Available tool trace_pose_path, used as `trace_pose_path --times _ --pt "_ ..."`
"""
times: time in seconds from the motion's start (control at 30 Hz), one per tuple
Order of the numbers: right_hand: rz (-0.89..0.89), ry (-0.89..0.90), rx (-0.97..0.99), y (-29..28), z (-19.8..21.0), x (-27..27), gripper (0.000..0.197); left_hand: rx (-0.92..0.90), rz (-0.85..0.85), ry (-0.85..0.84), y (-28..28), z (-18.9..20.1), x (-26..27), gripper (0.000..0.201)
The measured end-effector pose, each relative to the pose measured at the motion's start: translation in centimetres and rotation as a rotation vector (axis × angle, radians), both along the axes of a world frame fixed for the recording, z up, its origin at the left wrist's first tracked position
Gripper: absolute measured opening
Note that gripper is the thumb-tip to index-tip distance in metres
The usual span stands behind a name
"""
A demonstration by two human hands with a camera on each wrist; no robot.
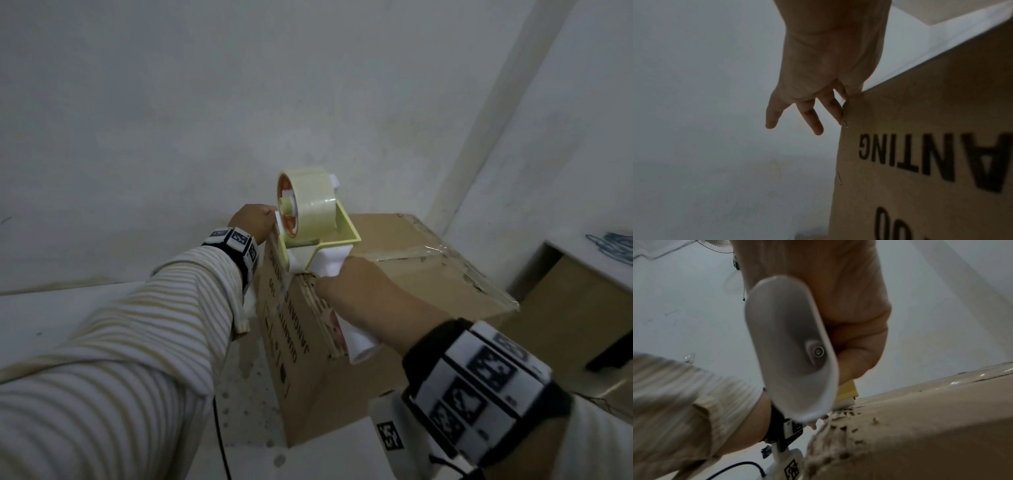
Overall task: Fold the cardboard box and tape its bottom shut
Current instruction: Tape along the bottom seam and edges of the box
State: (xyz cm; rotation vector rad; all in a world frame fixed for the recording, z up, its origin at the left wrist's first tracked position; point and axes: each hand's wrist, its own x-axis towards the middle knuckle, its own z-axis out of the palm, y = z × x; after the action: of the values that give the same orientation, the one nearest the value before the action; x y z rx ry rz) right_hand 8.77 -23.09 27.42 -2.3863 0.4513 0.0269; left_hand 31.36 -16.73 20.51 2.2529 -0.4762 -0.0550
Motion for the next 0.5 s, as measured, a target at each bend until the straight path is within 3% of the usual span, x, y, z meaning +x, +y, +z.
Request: trace_pose_path --times 0.1,0.2,0.27,0.4,0.5 --pt "-0.019 0.010 0.026 -0.2 -0.1 0.2 0.030 0.038 -0.061 -0.006 0.3 0.3 -1.3 0.035" --pt "-0.038 -0.002 0.058 -0.3 -0.1 0.1 0.031 -0.110 -0.136 -0.032 1.0 -0.6 -3.3 0.028" --pt "-0.037 -0.021 0.043 -0.2 -0.2 -0.2 0.033 -0.181 -0.136 0.053 1.4 -1.3 -4.7 0.027" --pt "-0.016 -0.024 0.030 -0.2 -1.0 -0.5 0.031 -0.106 -0.071 0.132 1.4 -1.2 -6.0 0.031" --pt "-0.025 -0.026 0.034 -0.2 -1.5 -1.2 0.028 -0.038 -0.074 0.103 1.4 -1.5 -5.6 0.043"
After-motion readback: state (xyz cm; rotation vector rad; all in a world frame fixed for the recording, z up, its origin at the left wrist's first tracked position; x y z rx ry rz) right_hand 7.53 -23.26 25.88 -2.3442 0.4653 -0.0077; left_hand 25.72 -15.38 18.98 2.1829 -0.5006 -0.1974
